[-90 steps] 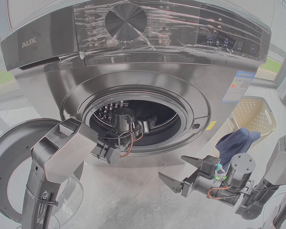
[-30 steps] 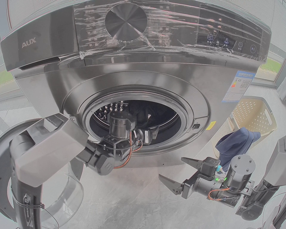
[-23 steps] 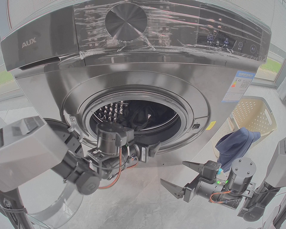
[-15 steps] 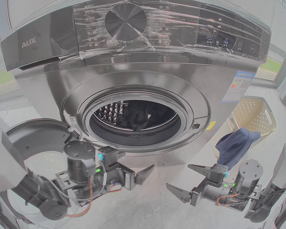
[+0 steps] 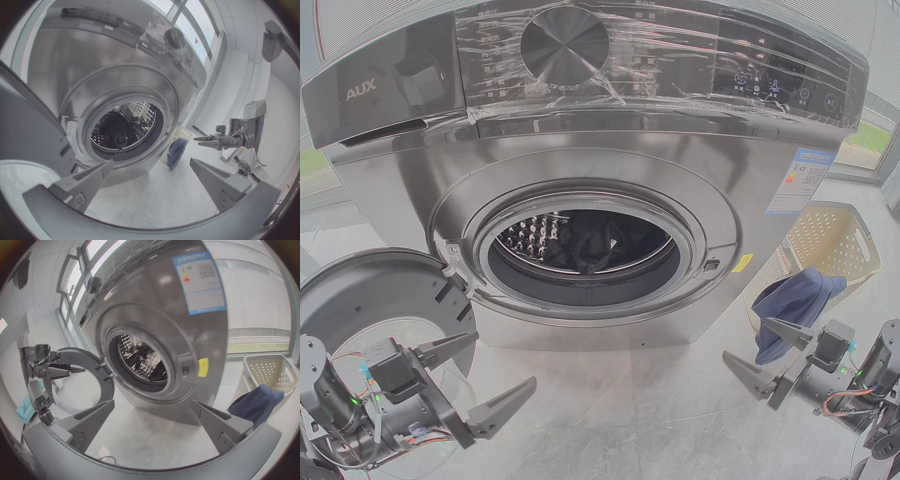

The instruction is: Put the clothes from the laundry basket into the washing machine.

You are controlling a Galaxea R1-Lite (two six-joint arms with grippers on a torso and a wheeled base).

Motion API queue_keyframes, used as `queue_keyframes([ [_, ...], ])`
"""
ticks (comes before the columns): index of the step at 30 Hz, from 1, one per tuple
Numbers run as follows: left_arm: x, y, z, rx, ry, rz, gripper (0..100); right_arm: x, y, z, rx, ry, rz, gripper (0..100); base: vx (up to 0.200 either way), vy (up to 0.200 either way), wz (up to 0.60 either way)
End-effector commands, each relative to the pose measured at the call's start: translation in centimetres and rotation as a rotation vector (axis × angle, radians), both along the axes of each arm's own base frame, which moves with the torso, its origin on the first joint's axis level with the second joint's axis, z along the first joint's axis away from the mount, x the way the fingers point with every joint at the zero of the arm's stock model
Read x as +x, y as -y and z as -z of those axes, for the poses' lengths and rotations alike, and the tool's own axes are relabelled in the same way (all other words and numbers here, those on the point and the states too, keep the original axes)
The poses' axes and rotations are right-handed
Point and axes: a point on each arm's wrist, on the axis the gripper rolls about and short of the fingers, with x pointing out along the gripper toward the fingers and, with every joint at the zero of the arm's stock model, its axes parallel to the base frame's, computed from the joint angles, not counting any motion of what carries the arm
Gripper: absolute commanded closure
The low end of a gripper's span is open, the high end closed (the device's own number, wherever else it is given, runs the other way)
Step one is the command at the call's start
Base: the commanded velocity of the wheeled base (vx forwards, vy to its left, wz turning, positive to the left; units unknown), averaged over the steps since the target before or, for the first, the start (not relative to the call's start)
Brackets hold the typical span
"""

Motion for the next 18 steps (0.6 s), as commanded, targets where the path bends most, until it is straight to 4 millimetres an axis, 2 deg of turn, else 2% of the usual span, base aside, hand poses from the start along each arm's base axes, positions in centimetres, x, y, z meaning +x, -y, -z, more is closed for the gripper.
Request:
queue_keyframes([
  [1, -2.5, -3.1, -0.5, -0.071, 0.076, -0.060, 0, -1.3, 2.9, -1.8, 0.051, 0.067, 0.108, 0, 0.000, 0.000, 0.00],
  [5, -3.3, -4.4, -0.6, -0.086, 0.092, -0.103, 0, -2.4, 4.3, -2.2, 0.049, 0.070, 0.160, 0, 0.000, 0.000, 0.00],
  [6, -3.3, -4.4, -0.6, -0.086, 0.092, -0.103, 0, -2.4, 4.3, -2.2, 0.049, 0.070, 0.160, 0, -0.200, 0.000, 0.00],
  [9, -4.6, -6.0, -0.1, -0.060, 0.076, -0.166, 0, -3.9, 5.6, -2.3, 0.036, 0.053, 0.189, 0, -0.200, 0.000, 0.00],
  [18, -6.8, -8.0, 0.7, -0.041, 0.072, -0.255, 0, -6.6, 8.2, -1.7, 0.010, 0.016, 0.304, 0, -0.200, 0.000, 0.00],
])
